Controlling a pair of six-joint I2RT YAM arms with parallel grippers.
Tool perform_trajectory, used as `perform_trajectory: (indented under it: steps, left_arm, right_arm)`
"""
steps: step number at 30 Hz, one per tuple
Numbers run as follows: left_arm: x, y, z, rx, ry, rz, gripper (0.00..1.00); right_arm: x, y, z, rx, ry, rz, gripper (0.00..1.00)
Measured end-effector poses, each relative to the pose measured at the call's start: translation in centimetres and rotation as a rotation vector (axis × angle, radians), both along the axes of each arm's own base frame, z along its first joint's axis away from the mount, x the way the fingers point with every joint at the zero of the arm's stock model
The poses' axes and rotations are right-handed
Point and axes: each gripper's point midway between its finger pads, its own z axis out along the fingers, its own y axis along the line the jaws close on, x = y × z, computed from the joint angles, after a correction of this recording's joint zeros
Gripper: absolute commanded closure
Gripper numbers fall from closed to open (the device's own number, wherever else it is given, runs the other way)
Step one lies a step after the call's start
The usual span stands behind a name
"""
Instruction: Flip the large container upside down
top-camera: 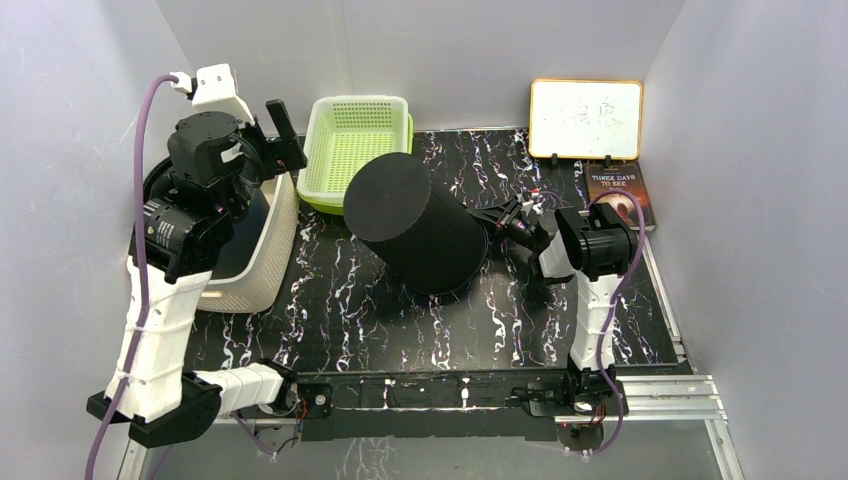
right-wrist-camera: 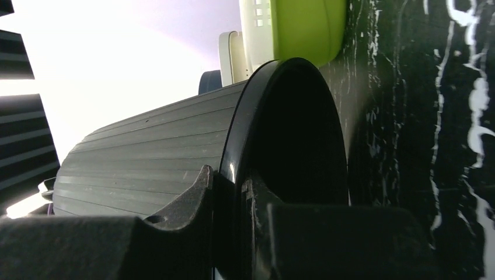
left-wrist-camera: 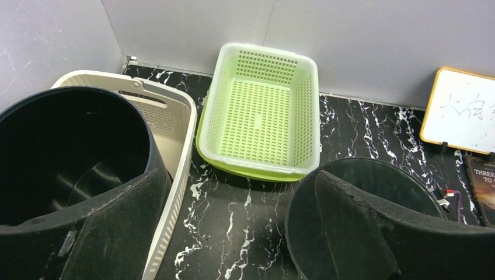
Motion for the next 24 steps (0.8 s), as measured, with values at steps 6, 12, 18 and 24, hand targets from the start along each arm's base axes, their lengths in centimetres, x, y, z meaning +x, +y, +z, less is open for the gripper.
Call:
perform_trajectory:
  steps: [6,12,18,24]
  left_arm:
    - [0.3,-0.1,-0.7,0.004,0.010,-0.001,0.02]
    - [0.3,-0.2,-2.0,0.013,0.034,-0.002,0.02]
    - [0.6,-0.5,-3.3,0.019,0.060,-0.008,0.02]
    - [0.8,-0.7,-4.2,0.025,0.079,-0.016,0.02]
  right_arm:
    - [0.1,-1.6,-1.5,-0.020,0.010,0.020,0.84]
    - [1.0,-4.2,-3.6,-0.066,-0.027,0.027,0.81]
    - [2.9,-6.6,-4.8,-0.085,-0.065,0.010,0.79]
    - [4.7,-7.5,-4.5,-0.092,-0.118,0.014,0.79]
